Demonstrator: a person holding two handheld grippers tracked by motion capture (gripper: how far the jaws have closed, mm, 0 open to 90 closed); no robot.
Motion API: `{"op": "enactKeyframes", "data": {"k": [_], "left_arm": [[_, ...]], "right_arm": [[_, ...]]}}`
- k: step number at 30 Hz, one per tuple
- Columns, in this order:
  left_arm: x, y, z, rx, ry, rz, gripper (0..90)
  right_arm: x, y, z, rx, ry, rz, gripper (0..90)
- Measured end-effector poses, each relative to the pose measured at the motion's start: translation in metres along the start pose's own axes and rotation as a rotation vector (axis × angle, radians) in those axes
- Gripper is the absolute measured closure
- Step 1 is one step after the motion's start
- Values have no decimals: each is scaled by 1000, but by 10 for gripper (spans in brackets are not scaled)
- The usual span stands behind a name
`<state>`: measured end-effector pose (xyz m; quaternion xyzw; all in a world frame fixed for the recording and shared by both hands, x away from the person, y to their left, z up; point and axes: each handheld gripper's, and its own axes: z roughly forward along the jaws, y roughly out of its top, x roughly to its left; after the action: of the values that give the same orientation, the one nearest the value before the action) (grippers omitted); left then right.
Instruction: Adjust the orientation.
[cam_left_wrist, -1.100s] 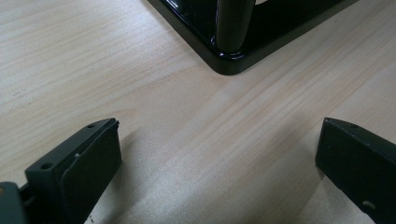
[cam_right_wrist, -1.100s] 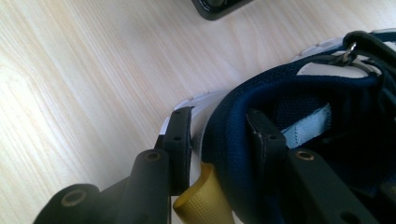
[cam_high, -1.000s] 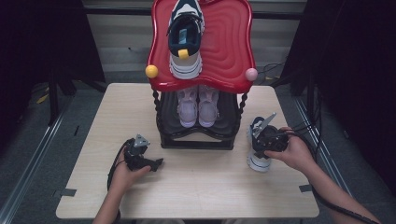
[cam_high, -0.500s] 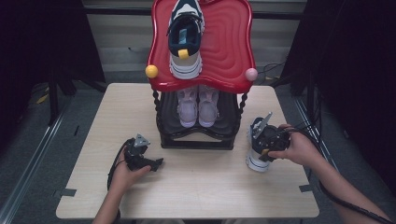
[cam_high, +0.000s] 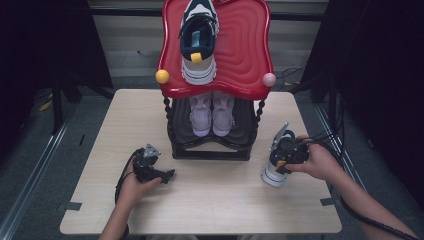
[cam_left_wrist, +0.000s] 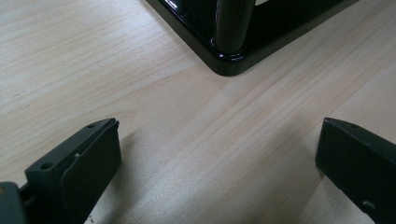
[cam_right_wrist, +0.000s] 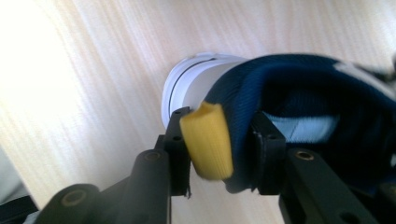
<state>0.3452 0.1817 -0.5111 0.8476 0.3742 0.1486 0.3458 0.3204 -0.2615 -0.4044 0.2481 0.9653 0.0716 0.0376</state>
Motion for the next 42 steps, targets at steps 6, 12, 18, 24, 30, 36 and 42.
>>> {"op": "enactKeyframes", "data": {"k": [6,12,18,24,30,36,42], "left_arm": [[0,0,0,-1,0,-1,0],[0,0,0,-1,-1,1,0],[0,0,0,0,2,3,0],[0,0,0,0,0,2,0],[0,0,0,-2,2,3,0],[0,0,0,0,2,3,0],[0,0,0,0,-1,2,0]], "right_arm": [[-8,3,4,36,46,82,550],[-8,11,12,78,84,138,534],[-10,8,19,83,98,155,585],[-8,8,19,77,109,149,640],[-9,3,18,55,120,141,740],[-12,-4,9,44,106,108,748],[-6,0,5,30,153,116,746]]}}
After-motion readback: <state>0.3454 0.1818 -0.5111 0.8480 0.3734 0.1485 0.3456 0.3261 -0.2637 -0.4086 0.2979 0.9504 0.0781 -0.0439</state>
